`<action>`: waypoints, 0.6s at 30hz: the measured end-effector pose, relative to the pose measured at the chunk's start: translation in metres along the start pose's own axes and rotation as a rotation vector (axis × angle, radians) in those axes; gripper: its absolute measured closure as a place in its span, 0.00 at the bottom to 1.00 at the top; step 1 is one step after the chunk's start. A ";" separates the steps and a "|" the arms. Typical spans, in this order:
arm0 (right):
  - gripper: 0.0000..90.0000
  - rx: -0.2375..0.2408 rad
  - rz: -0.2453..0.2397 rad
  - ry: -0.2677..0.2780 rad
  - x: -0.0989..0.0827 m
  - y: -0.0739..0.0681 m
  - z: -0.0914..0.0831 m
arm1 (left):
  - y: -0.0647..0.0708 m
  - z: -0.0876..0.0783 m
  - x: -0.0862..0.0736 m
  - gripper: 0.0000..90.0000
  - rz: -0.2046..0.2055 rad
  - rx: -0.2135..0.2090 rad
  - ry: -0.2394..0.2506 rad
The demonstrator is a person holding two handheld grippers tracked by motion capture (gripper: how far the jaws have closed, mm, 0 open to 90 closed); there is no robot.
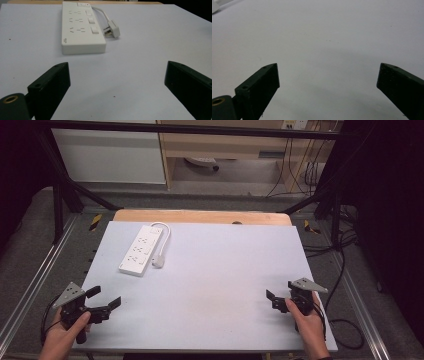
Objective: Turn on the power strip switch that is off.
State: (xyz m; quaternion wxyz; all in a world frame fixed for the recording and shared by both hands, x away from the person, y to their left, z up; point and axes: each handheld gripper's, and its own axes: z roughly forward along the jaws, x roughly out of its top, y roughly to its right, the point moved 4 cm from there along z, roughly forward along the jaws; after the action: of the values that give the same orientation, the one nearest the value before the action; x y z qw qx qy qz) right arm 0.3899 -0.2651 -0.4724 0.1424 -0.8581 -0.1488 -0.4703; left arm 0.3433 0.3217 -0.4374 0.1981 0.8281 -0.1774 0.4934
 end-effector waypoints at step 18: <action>0.03 0.020 -0.017 0.017 0.003 -0.005 -0.003 | 0.000 0.002 0.003 0.08 0.016 -0.004 0.007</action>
State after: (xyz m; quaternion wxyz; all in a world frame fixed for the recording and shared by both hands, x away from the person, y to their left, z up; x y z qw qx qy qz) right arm 0.3868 -0.2611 -0.4674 0.1480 -0.8514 -0.1597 -0.4771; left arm 0.3466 0.3201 -0.4354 0.1964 0.8247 -0.1842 0.4974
